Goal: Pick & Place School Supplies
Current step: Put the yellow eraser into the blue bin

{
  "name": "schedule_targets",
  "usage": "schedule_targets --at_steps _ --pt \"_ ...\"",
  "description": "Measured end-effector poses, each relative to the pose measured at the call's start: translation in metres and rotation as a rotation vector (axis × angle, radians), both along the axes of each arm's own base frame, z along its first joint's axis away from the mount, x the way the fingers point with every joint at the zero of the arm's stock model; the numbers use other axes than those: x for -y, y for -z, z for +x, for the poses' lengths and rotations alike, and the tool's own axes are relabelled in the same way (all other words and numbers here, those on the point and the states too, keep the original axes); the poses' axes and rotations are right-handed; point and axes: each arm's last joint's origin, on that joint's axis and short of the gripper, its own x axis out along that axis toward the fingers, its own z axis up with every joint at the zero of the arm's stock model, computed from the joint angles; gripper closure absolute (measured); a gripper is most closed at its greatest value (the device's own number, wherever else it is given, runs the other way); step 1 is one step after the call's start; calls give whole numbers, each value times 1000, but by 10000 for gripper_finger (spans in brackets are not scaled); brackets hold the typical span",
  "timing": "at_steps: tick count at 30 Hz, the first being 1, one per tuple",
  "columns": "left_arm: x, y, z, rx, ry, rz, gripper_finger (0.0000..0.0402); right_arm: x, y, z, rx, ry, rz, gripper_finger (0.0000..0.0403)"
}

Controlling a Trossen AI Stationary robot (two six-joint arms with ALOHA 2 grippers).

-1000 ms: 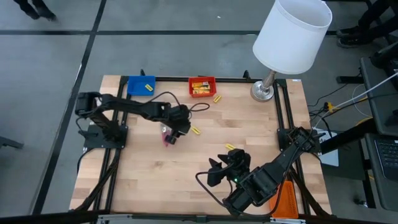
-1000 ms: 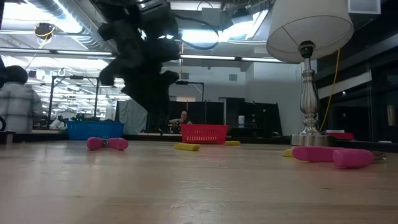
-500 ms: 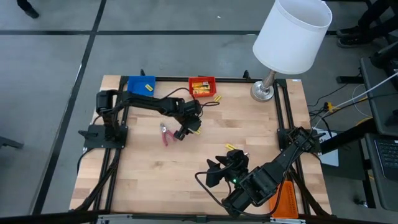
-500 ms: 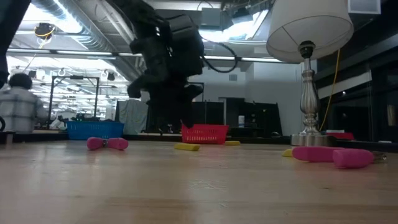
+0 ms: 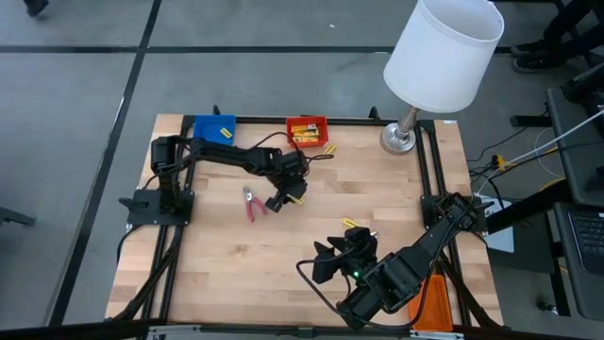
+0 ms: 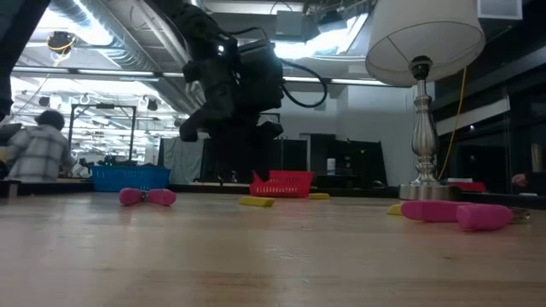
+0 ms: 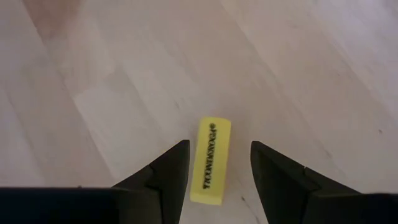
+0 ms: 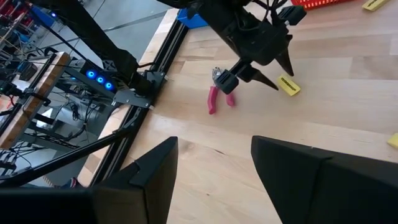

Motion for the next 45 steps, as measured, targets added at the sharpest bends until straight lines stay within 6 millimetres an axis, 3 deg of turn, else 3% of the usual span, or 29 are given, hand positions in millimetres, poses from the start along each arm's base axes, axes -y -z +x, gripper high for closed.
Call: schedule_targets --at_steps 13,20,40,45 --pt "-8 0 -1 14 -18 -8 235 0 0 0 6 6 8 193" --pt "-9 18 2 -38 -20 -20 235 0 0 0 7 5 12 193" --pt "-10 33 6 -58 -21 -37 236 -1 0 -1 9 7 26 193" --pt "-9 35 6 -68 -28 -45 261 -1 0 -1 10 8 28 193"
